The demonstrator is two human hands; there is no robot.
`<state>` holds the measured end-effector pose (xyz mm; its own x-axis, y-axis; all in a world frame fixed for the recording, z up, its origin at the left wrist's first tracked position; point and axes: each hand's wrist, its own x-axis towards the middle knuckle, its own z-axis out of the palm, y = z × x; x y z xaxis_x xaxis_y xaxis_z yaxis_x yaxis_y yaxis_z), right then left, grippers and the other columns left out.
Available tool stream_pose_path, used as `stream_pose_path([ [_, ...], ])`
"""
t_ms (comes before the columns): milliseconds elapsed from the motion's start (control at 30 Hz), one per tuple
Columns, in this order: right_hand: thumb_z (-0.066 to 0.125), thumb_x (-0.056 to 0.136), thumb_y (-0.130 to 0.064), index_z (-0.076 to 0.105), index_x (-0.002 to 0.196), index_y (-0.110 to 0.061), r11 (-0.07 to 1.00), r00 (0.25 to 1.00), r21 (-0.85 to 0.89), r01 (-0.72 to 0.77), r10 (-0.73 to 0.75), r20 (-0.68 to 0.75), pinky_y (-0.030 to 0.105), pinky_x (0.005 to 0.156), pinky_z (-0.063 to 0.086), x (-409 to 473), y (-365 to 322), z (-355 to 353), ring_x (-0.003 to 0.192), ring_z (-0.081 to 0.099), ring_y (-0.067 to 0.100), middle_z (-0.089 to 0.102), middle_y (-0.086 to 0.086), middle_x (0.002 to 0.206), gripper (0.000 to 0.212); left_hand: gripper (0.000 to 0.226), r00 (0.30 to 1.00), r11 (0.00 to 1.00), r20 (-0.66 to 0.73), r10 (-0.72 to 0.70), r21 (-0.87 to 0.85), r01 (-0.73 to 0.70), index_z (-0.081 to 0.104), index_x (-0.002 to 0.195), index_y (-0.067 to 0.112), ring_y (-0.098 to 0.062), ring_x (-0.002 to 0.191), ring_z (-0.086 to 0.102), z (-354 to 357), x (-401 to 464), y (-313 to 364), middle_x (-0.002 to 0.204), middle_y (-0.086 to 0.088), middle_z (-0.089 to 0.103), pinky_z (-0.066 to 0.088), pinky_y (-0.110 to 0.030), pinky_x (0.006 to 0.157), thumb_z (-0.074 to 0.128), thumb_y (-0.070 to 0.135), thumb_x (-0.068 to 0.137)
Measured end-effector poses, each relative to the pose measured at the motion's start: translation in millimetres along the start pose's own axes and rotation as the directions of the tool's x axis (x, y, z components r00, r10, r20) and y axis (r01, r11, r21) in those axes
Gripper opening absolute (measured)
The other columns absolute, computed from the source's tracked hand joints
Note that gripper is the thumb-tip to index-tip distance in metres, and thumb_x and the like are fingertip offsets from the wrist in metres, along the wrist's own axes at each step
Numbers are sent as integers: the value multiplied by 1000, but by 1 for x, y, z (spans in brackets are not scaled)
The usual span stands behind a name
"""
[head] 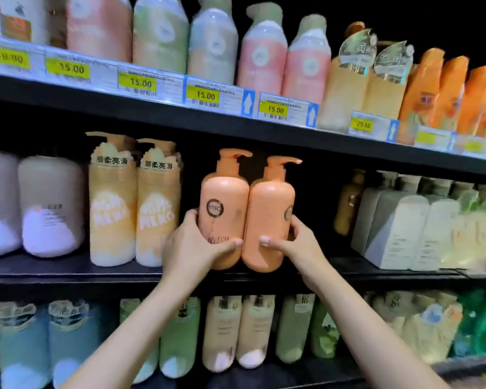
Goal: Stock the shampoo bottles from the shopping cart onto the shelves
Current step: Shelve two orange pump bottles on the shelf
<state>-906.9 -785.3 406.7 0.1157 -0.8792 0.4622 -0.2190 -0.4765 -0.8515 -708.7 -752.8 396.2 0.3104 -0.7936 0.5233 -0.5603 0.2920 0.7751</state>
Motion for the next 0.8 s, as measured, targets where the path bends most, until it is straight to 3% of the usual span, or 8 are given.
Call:
stream_pose_path([
  [100,81,71,-22,50,115,-29,998,999,51,-25,24,31,24,80,50,17,23,7,103,61,9,63,-5,115,53,76,1000,999,-30,-10,36,11,49,116,25,-17,99,60,7,0,-9,109,7,65,49,-36,78,81,56,55],
  [233,77,76,-22,46,114,-33,998,996,63,-20,15,84,13,69,48,29,30,11,95,59,-2,60,-17,105,50,60,999,1000,-38,8,20,-7,48,103,26,-14,98,58,11,1,-14,104,9,63,50,-38,79,79,53,59],
  [367,76,76,-21,50,106,-36,994,994,109,-33,21,106,14,69,50,29,33,10,92,62,-2,64,-14,104,42,63,999,1000,-31,22,-20,-23,48,111,26,-11,101,58,13,-3,-17,109,9,62,51,-37,83,79,51,62],
  [500,84,64,-32,51,111,-35,982,988,178,-58,32,149,29,86,52,29,36,9,104,64,10,65,-4,114,57,66,998,998,-33,59,-37,-60,47,116,25,-8,101,58,12,-6,-17,112,10,61,48,-27,80,80,49,63],
  [667,78,56,-40,40,139,-18,938,983,335,-84,23,181,37,98,48,29,39,4,114,62,13,63,1,125,93,71,998,996,-4,55,-70,-55,47,120,24,-8,104,59,10,-6,-21,115,9,62,52,-37,88,79,51,62],
  [800,86,59,-36,51,127,-24,952,985,294,-84,35,169,32,92,50,27,39,4,109,63,10,66,-1,120,77,71,999,995,5,47,-93,-46,47,120,24,-8,104,59,9,-5,-20,115,8,62,52,-38,89,80,49,63],
])
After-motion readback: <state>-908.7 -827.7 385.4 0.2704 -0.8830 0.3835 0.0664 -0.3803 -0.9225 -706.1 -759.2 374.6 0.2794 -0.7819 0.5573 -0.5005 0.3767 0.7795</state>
